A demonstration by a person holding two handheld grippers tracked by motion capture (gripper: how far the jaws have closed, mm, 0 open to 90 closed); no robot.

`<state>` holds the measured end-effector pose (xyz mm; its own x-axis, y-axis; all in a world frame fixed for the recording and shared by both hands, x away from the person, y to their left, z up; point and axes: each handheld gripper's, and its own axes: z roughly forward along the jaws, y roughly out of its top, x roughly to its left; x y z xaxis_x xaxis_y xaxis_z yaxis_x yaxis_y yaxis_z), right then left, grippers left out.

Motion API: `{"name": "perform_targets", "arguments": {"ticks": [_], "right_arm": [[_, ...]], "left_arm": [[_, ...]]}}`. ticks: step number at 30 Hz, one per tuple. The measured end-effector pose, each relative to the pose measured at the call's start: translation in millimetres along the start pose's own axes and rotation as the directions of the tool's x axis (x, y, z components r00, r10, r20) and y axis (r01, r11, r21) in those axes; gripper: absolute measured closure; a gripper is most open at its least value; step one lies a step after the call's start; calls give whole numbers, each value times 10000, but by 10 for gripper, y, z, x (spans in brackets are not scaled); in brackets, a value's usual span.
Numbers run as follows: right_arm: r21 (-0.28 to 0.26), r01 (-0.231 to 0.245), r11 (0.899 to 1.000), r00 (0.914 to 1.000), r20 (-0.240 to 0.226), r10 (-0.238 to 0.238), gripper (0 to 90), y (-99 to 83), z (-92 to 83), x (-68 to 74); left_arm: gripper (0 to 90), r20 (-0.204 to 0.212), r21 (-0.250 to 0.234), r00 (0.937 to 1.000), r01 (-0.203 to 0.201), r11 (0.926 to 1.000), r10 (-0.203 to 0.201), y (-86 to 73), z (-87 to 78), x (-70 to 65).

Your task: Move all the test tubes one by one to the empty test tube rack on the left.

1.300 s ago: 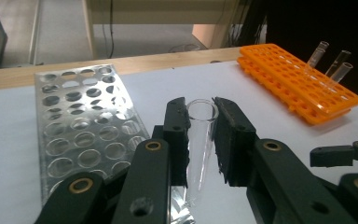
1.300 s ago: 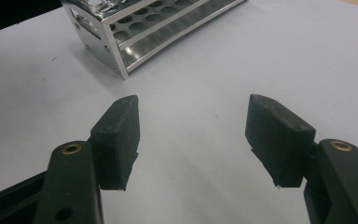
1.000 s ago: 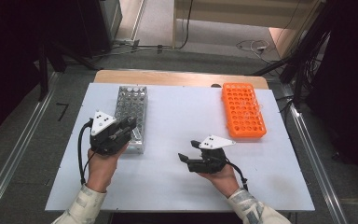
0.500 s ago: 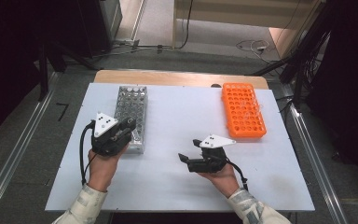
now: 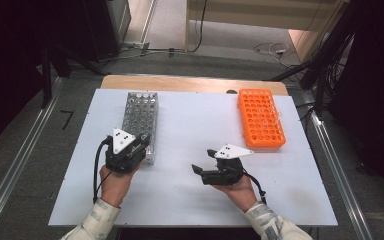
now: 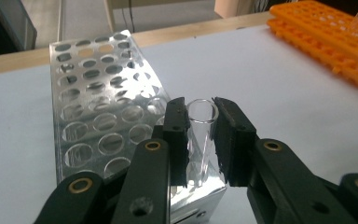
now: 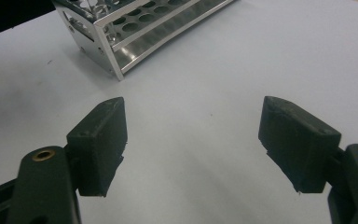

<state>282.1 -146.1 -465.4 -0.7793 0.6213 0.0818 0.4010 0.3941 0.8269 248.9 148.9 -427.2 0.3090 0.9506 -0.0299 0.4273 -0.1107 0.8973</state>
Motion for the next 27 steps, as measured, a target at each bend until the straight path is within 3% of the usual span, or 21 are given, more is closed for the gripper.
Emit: {"name": "perform_targets", "arguments": {"ticks": [10,15,20,27], "right_arm": [[32,-11,10000,10000,-5,11,221,-1,-3,0],[44,-22,10000,10000,-24,22,221,-3,-2,1],[25,-36,10000,10000,-5,36,221,-2,-4,0],[-44,-88,10000,10000,33,88,221,-1,-27,-22]], "left_arm": [[740,79,987,9999,-111,9951,104,-80,92,-6],[733,183,1113,9998,-109,9937,89,-84,102,2],[594,593,1118,9982,-32,9937,-34,-82,109,-6],[435,617,481,9976,293,9984,-322,-47,52,24]]}}
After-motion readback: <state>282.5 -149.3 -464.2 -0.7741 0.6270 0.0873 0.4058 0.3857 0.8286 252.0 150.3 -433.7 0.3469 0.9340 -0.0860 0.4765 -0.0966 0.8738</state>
